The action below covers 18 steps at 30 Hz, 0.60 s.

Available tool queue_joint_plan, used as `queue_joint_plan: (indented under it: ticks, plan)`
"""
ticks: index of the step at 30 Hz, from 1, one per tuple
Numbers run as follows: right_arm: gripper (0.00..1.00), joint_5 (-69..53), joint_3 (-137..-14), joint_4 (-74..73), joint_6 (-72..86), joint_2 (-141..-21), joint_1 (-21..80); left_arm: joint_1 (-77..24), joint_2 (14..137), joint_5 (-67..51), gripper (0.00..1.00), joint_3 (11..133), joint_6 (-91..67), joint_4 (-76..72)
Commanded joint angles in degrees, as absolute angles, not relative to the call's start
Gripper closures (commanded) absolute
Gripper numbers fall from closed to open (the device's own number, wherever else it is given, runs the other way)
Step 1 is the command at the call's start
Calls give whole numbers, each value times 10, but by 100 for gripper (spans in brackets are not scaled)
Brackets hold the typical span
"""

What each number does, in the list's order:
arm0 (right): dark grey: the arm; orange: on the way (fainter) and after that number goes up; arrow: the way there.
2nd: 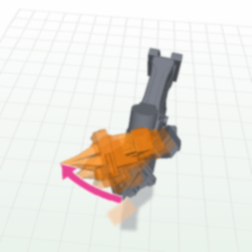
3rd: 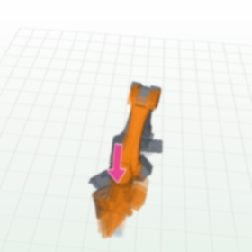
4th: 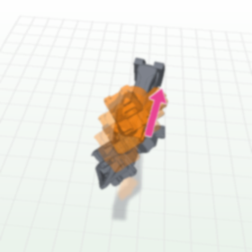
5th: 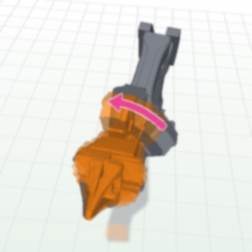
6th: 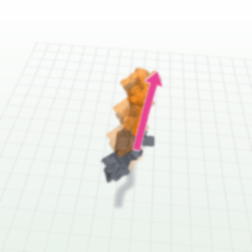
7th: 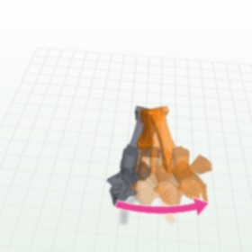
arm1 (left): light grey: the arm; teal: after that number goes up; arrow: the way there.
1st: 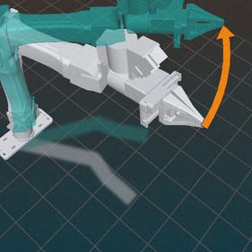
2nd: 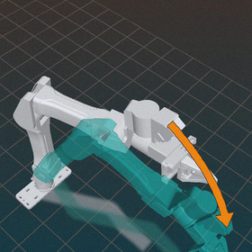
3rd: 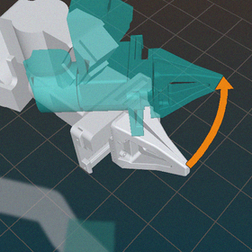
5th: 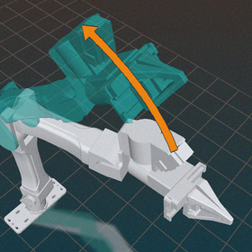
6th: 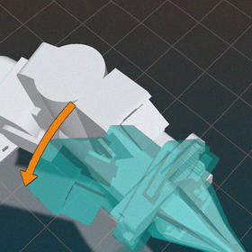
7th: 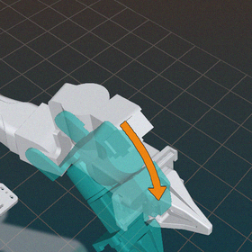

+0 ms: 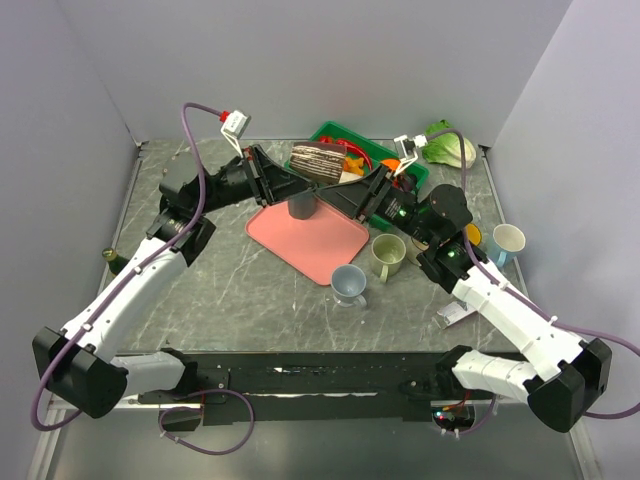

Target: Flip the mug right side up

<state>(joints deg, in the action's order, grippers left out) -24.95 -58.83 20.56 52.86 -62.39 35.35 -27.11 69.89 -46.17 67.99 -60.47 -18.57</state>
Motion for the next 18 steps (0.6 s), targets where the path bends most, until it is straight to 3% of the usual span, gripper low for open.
queue_joint_plan:
  ticks: [1,3,8,11,18]
  plan:
    - [64,-253,-606,262,544,-622,352,-278,677,-448,99,701,-580,-204]
    - [73,-254,-606,261,548,-626,352,-279,676,-447,99,701,-578,-200]
    - [84,-248,-608,264,558,-631,352,-285,680,-445,99,700,-565,-189]
    - [100,-244,-613,262,563,-636,351,-290,681,-443,99,695,-555,-182]
    - [100,-212,-587,301,572,-623,352,-292,690,-439,99,687,-539,-173]
